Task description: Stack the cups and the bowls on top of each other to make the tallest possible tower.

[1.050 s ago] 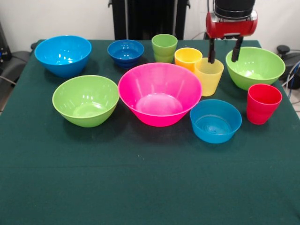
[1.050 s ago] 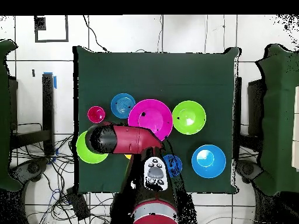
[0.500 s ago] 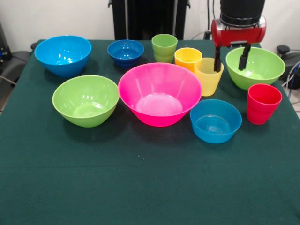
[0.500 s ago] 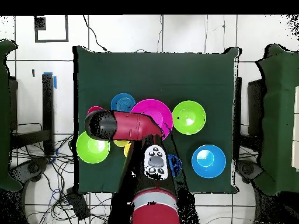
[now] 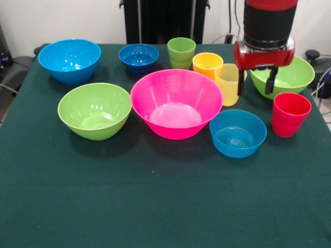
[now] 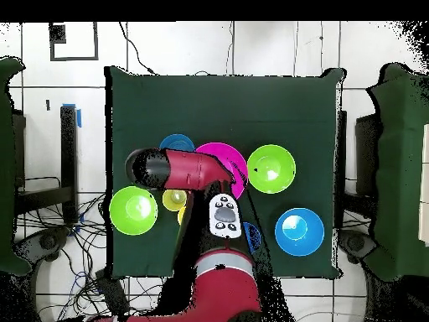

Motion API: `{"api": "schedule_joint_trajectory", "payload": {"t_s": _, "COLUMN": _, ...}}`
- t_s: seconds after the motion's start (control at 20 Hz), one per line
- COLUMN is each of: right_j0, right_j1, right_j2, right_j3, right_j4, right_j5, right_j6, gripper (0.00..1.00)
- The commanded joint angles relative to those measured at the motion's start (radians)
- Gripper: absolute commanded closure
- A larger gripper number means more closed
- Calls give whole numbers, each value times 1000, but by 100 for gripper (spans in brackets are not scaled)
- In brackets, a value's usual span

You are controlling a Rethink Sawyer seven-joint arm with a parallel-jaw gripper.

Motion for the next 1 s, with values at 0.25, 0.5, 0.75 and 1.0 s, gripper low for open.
{"api": "schedule_joint_trajectory", "payload": {"t_s": 0.25, "right_j0": 2, "right_j1": 142, "right_j2": 92, "right_j3": -102, "right_j4": -53, "right_j5": -124, "right_j6": 75, "gripper": 0}}
{"api": "schedule_joint_trajectory", "payload": {"t_s": 0.5, "right_j0": 32, "right_j1": 157, "right_j2": 54, "right_j3": -118, "right_j4": -63, "right_j5": -155, "right_j6": 94, "gripper": 0}}
{"api": "schedule_joint_trajectory", "payload": {"t_s": 0.75, "right_j0": 35, "right_j1": 188, "right_j2": 47, "right_j3": -132, "right_j4": -61, "right_j5": -187, "right_j6": 90, "gripper": 0}}
{"api": "schedule_joint_trajectory", "payload": {"t_s": 1.0, "right_j0": 39, "right_j1": 204, "right_j2": 42, "right_j3": -140, "right_j4": -56, "right_j5": -201, "right_j6": 93, "gripper": 0}}
